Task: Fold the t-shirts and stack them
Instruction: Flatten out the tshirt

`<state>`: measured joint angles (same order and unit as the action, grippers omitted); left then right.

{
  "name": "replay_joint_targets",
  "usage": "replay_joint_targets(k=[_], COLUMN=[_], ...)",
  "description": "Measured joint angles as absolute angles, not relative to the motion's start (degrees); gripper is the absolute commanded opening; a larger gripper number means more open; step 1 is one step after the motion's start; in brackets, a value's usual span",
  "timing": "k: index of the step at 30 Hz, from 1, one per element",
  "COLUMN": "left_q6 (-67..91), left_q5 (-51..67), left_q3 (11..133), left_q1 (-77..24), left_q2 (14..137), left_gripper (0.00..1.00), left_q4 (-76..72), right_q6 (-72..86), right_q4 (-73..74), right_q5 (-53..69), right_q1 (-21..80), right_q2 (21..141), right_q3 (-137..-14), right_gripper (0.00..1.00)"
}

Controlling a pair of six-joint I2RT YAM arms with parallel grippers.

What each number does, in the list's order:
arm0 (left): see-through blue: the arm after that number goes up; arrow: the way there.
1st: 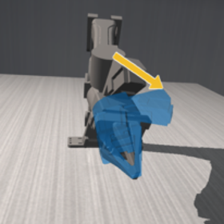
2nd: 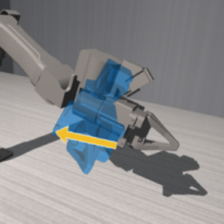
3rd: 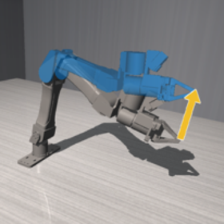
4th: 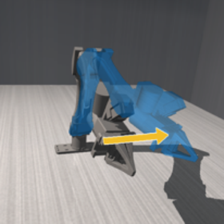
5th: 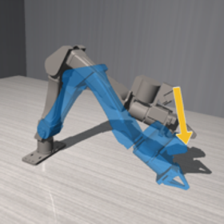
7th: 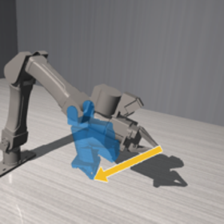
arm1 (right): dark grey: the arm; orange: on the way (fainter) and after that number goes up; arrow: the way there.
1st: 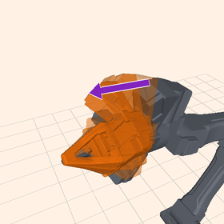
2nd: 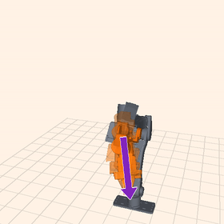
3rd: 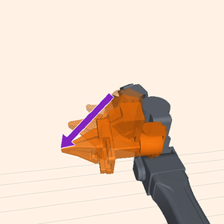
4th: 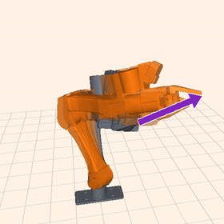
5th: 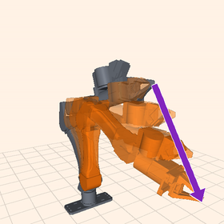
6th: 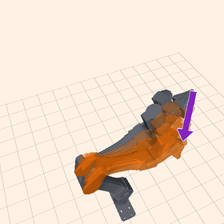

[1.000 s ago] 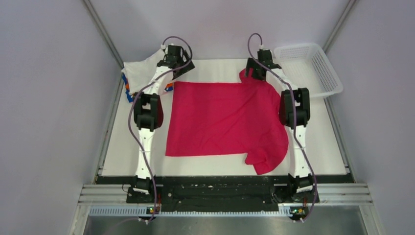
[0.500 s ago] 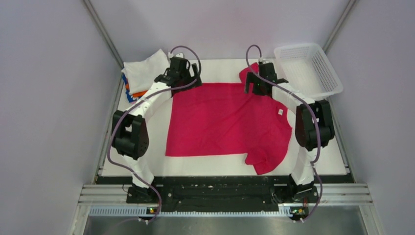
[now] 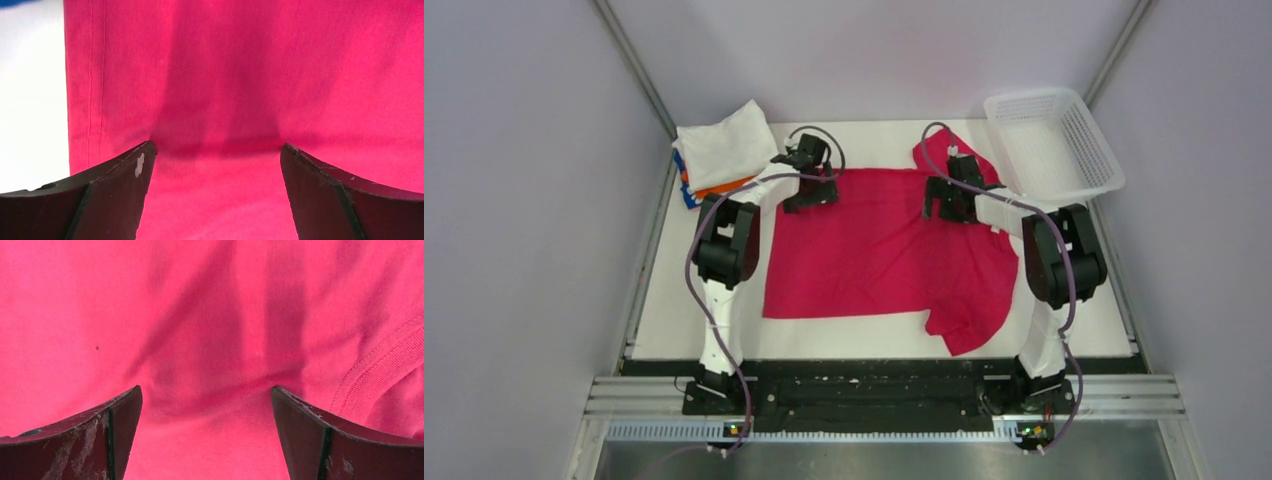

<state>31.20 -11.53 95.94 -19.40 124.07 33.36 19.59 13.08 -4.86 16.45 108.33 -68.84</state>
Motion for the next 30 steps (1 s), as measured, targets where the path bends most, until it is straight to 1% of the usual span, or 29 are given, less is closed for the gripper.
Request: replay_joint_targets(k=[6, 9, 16, 19, 21, 23, 27, 30], left_q6=[31.9, 32.05, 30.72, 30.0, 29.82, 29.85, 31.0, 33.56], left_q5=[-13.02, -12.88, -10.0, -8.05, -6.72, -5.52, -4.4, -4.84], left_q3=[106.08, 109.3, 109.82, 107.09, 102.61, 96.14, 81.89, 74.22], left_q1=[-17.52, -15.92, -14.72, -15.0, -15.51, -16.25, -17.74, -18.02], left_q2=[130.56, 132.46, 132.44, 130.37, 126.87, 121.23, 103.83, 90.74], left_gripper=[0.99, 0.99, 0.99, 0.99, 0.99, 0.99, 0.99, 0.99], left_q4=[36.12, 36.29, 36.21, 35.66, 35.22, 33.74, 31.86, 31.48], right_q6=[19.59, 19.57, 19.16, 18.5, 18.17, 18.22, 19.92, 22.83], right_q4=[11.6, 11.38, 13.08, 14.5, 14.35, 14.2, 10.26, 5.19], right_q5=[-5.32, -5.74, -6.13, -5.41, -4.6, -3.6, -1.89, -1.76], right_q1=[16.45, 16.43, 16.36, 16.34, 16.34, 16.34, 16.34, 16.32], right_q2=[111.94, 113.54, 114.24, 112.14, 107.63, 99.96, 82.98, 69.17], right_q3=[-73.01, -75.18, -76.95, -76.47, -74.04, -69.97, -60.93, -51.92], right_gripper=[0.99, 0.99, 0.99, 0.99, 0.99, 0.99, 0.99, 0.99])
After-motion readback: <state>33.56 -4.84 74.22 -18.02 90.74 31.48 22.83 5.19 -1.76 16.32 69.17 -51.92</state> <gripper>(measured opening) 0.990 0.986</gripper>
